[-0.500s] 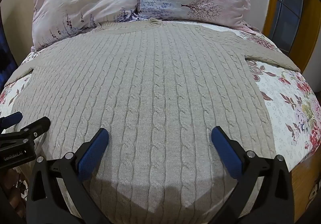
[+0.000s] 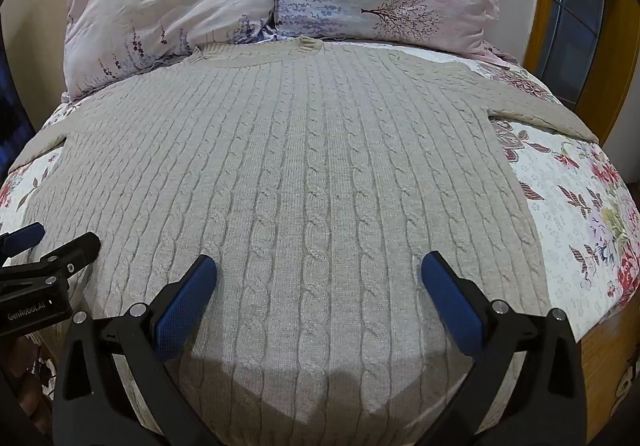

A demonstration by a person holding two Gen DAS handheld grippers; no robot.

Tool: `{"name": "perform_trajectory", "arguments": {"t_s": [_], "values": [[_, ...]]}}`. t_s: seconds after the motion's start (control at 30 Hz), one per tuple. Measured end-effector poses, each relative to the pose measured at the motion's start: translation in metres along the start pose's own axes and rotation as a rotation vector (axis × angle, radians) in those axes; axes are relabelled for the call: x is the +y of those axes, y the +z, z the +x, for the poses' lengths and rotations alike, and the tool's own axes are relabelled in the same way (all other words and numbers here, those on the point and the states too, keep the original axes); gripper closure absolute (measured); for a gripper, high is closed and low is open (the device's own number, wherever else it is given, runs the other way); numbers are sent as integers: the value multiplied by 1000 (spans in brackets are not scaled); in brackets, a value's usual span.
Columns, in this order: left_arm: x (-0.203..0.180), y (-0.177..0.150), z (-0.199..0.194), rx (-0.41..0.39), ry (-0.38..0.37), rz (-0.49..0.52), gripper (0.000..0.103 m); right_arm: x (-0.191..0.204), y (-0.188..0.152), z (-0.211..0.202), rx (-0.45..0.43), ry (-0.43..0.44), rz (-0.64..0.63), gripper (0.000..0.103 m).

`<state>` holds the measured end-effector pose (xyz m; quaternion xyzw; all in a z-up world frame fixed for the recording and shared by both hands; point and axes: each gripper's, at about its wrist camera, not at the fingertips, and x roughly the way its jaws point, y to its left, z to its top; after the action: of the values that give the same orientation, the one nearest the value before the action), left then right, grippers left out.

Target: Fold small clothes

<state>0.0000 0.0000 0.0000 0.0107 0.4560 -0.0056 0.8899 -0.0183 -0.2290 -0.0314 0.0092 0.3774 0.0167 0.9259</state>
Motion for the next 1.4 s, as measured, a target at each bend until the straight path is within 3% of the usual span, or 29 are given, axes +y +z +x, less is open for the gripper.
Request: {"name": "perform_trajectory", "arguments": {"t_s": [1.4], "values": [[0,0,0,-6,0,0,2,0,0,-1,-3,0,-1,1]]}}
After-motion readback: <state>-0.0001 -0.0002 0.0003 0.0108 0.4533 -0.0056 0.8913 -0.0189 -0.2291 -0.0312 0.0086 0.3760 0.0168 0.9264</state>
